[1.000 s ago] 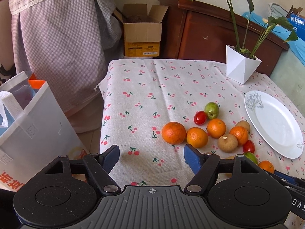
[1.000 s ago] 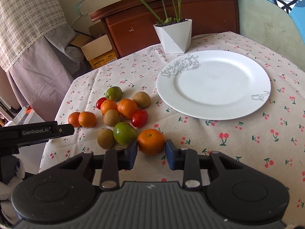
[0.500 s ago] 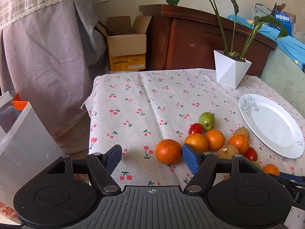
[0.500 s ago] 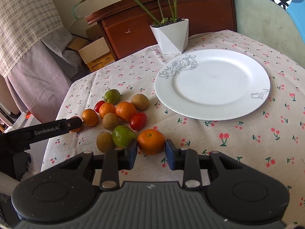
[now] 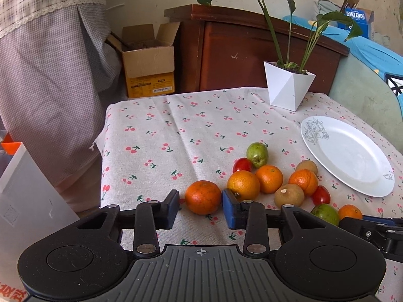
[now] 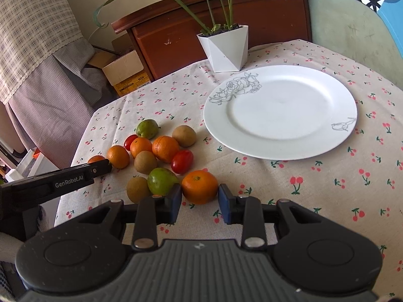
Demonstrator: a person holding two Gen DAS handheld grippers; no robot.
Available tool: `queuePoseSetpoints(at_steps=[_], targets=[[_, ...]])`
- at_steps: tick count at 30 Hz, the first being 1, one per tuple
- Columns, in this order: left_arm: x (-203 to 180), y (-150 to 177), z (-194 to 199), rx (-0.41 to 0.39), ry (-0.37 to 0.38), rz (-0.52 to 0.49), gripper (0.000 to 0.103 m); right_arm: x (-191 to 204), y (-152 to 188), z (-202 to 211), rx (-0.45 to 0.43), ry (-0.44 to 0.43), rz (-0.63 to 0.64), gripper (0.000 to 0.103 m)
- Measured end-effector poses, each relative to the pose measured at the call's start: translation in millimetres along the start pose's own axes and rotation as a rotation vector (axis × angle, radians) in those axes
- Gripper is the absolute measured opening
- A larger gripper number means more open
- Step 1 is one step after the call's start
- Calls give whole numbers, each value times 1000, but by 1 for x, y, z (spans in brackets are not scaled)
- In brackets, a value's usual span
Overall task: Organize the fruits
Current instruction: 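Grasp an orange with the left gripper while the right gripper grasps another orange, then carry both held oranges over the white plate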
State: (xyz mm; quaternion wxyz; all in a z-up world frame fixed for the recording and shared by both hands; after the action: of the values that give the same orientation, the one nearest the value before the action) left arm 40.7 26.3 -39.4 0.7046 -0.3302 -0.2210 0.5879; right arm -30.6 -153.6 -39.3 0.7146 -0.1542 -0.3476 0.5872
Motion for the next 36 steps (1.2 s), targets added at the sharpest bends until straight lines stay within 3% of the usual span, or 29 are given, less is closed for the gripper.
queuePoseSetpoints(at_steps=[14, 27, 36], targets=[[-19, -6, 25, -44, 42, -19, 28, -4, -6, 7, -23, -22, -36, 31], [-57, -12, 40, -75, 156, -44, 28, -17, -23, 21, -81, -31, -101, 31], [-92, -21, 32, -65, 225, -35, 28, -48, -39, 35, -147, 17, -180, 31]])
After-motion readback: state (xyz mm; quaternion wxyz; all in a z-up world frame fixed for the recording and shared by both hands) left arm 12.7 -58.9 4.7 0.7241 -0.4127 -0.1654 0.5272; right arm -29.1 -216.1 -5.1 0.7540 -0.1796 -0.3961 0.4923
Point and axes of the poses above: each gripper's, at about its wrist camera, not at the fingertips, and z roughly against the way its jaws point, x to its left, y to its underside, the point moved 7 cm from there along -z, roughly the way its jaws point, and after that the axes turned 2 degrees about x, right-handed, at the moved point
